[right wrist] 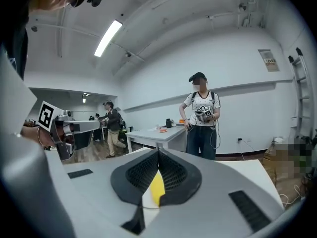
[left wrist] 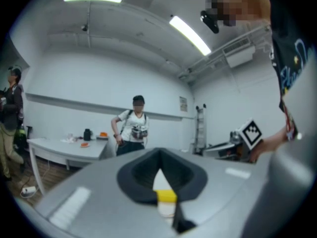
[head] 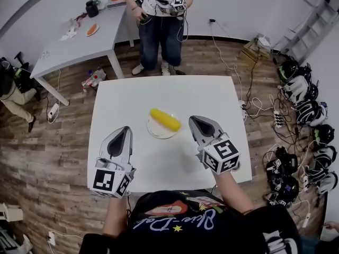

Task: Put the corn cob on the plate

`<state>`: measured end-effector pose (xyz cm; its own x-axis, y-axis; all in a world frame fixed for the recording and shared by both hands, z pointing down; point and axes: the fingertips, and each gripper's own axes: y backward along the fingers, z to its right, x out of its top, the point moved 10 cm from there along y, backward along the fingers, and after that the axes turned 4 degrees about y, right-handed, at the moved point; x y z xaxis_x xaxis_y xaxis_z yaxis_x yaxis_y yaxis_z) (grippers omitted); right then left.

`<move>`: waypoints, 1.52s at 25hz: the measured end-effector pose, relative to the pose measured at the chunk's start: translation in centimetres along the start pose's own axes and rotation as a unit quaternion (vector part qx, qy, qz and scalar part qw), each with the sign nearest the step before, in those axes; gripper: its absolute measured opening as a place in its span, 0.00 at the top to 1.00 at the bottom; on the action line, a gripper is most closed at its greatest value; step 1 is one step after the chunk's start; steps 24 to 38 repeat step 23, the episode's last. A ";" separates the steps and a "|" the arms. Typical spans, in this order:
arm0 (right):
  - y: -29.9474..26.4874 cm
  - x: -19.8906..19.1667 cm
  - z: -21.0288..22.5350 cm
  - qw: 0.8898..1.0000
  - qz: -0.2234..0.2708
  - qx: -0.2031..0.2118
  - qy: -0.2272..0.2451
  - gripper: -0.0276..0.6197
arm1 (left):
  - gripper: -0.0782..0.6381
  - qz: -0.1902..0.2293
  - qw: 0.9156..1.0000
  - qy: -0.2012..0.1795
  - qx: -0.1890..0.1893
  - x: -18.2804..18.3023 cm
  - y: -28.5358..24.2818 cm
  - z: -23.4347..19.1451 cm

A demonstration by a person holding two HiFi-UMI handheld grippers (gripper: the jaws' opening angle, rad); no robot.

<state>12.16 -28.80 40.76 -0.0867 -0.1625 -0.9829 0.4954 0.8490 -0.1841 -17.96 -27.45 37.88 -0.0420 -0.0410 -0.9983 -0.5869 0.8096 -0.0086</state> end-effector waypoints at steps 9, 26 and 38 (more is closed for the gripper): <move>2.1 0.0 0.0 0.999 0.010 0.023 -0.027 0.93 | 0.89 -0.005 1.000 -0.005 -0.022 0.3 -1.0 1.8; 3.6 0.9 0.7 0.999 0.022 0.018 -0.024 0.93 | 0.89 -0.004 0.999 -0.009 -0.046 0.7 -2.7 3.1; 3.6 0.9 0.7 0.999 0.022 0.018 -0.024 0.93 | 0.89 -0.004 0.999 -0.009 -0.046 0.7 -2.7 3.1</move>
